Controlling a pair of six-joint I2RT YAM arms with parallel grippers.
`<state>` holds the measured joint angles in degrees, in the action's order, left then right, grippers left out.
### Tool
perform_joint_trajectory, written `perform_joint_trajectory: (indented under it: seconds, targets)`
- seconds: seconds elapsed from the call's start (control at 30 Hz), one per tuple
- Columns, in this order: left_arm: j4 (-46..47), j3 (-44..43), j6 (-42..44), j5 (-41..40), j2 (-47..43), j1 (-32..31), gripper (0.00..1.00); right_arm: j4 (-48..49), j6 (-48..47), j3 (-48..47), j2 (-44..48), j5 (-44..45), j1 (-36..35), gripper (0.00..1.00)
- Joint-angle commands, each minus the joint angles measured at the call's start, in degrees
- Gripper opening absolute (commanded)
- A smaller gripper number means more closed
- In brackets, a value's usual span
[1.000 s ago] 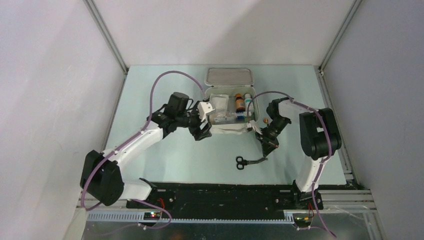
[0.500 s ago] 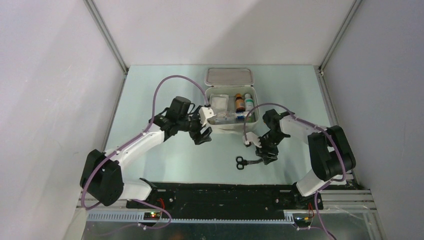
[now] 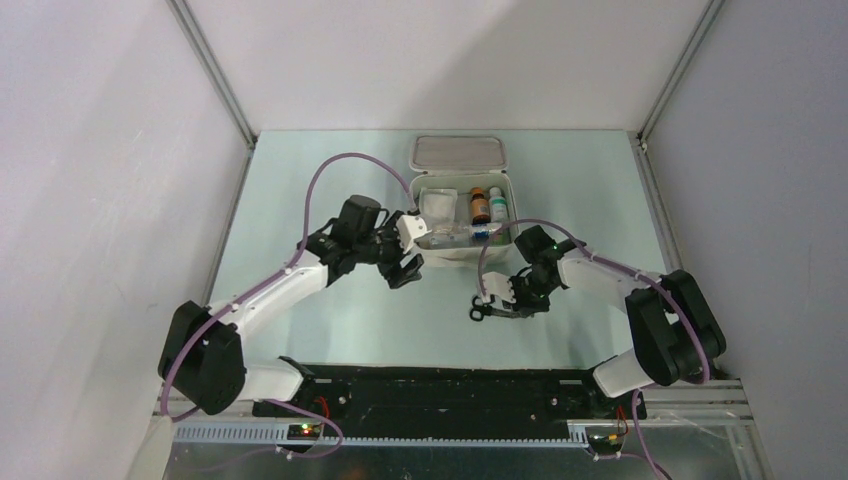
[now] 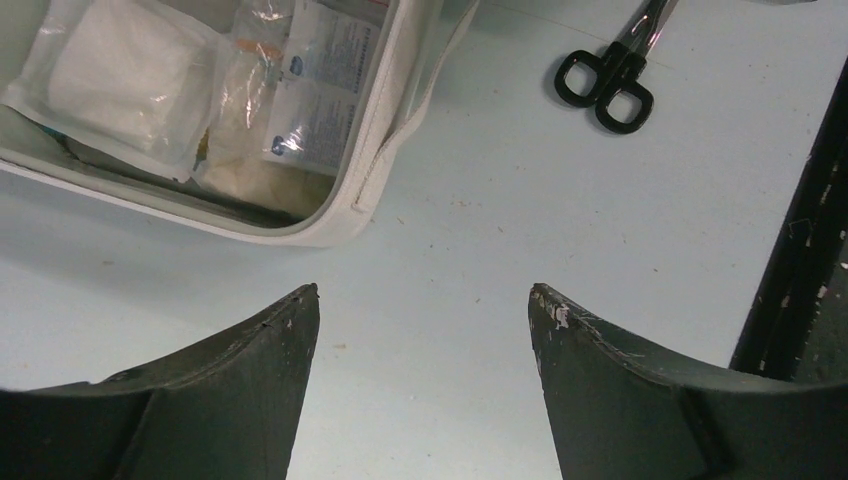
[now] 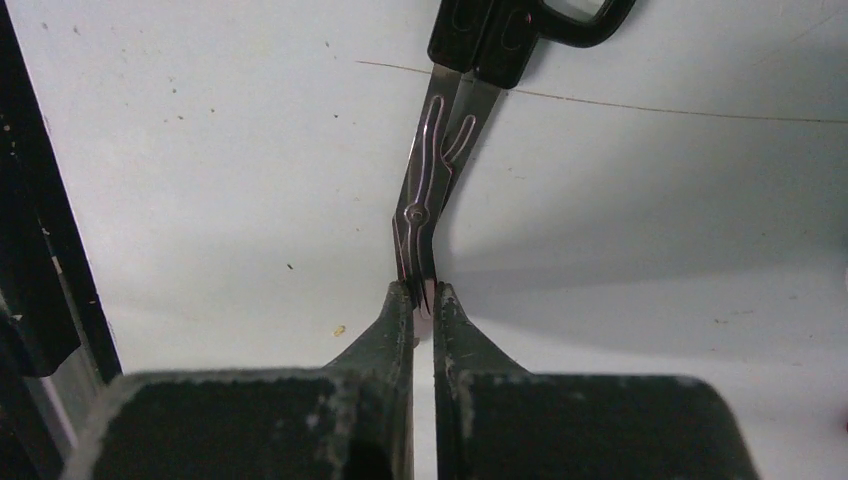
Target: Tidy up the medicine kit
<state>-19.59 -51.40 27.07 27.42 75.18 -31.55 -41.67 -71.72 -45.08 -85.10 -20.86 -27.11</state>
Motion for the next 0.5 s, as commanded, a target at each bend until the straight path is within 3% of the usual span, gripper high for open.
perform_joint_trajectory:
  seconds: [0.0, 0.2, 0.47]
  targets:
    - [5.14, 0.97, 2.82, -0.32, -0.94, -1.13, 0.81, 3.93, 2.59, 2.88, -1.80, 3.63, -0.13, 0.00]
    - [8.01, 1.28, 6.89, 2.53, 1.37, -4.45, 0.81, -4.20, 3.30, -0.03, 0.19, -7.53, 3.39, 0.00]
    - [26.37, 7.76, 11.99, -1.76, 1.55, -7.91, 0.82, -18.57, 7.72, -9.52, -9.29, -20.56, 10.01, 0.00]
